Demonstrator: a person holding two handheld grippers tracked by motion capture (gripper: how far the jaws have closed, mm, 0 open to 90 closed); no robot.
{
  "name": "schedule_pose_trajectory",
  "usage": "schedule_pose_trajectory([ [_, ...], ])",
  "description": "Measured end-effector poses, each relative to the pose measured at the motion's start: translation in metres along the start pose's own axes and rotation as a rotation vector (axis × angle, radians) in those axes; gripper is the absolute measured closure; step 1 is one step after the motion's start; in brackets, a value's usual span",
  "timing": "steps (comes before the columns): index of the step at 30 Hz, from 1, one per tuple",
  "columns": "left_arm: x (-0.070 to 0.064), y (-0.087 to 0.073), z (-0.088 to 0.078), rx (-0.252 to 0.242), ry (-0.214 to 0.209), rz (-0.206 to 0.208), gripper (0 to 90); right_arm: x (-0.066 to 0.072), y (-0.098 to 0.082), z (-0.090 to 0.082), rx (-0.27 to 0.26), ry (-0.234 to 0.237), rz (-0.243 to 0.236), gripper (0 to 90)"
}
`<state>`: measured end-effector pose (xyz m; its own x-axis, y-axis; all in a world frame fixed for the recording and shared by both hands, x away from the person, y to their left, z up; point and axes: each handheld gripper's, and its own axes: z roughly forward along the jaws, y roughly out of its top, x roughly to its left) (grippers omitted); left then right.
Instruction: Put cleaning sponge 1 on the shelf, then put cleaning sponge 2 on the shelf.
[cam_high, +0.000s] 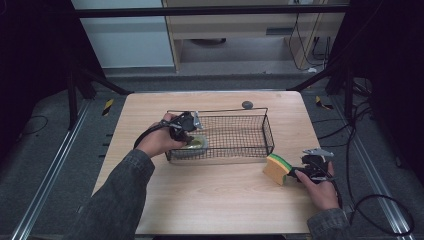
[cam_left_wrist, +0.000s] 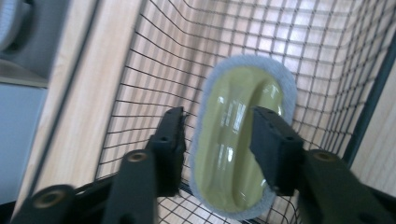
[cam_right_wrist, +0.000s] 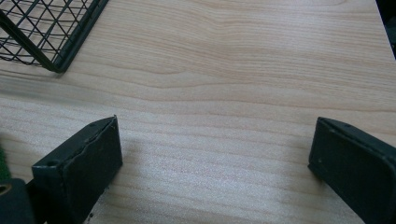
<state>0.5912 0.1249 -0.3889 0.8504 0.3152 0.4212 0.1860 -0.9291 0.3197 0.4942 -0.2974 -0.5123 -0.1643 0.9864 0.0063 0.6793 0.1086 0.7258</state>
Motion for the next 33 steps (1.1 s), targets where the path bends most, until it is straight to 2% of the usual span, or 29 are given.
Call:
schedule_pose_trajectory([
  [2, 0.000, 0.000, -0.004, -0.007, 0.035, -0.015, 44.3, -0.001, 0.000, 0.000, 0.002, 0.003, -0.012, 4.8],
  [5, 0.002, -0.002, -0.013, -0.057, 0.051, -0.090, 26.3, -0.005, 0.005, -0.005, 0.036, -0.004, -0.028, 9.5],
  [9, 0.003, -0.008, -0.026, -0.107, 0.096, -0.177, 9.4, -0.011, 0.008, -0.015, -0.008, -0.013, -0.046, 9.8],
  [12, 0.001, -0.016, -0.033, -0.159, 0.092, -0.243, 5.7, -0.013, 0.008, -0.021, -0.010, 0.005, -0.057, 8.4],
  [16, -0.008, -0.036, -0.044, -0.254, 0.104, -0.345, 4.4, -0.009, 0.004, -0.032, 0.048, 0.024, -0.059, 9.0],
  [19, -0.019, -0.057, -0.049, -0.291, 0.129, -0.412, 4.3, -0.007, -0.003, -0.042, 0.113, 0.026, -0.052, 10.2],
  [24, -0.038, -0.092, -0.049, -0.341, 0.142, -0.535, 4.3, -0.004, -0.009, -0.053, 0.175, 0.009, -0.065, 12.8],
  [25, -0.042, -0.096, -0.045, -0.330, 0.128, -0.559, 4.3, -0.004, -0.010, -0.055, 0.184, 0.015, -0.065, 13.1],
  [26, -0.044, -0.099, -0.042, -0.310, 0.112, -0.555, 4.4, -0.003, -0.011, -0.056, 0.193, 0.028, -0.066, 13.5],
  [27, -0.046, -0.103, -0.039, -0.303, 0.106, -0.572, 4.5, -0.002, -0.011, -0.058, 0.196, 0.041, -0.068, 13.8],
  [29, -0.051, -0.111, -0.034, -0.291, 0.112, -0.605, 5.3, 0.002, -0.010, -0.061, 0.205, 0.056, -0.083, 13.8],
  [31, -0.056, -0.117, -0.028, -0.258, 0.111, -0.610, 5.2, 0.008, -0.008, -0.066, 0.215, 0.062, -0.114, 13.8],
  [33, -0.063, -0.125, -0.021, -0.260, 0.097, -0.644, 5.3, 0.014, -0.007, -0.071, 0.211, 0.069, -0.141, 13.8],
])
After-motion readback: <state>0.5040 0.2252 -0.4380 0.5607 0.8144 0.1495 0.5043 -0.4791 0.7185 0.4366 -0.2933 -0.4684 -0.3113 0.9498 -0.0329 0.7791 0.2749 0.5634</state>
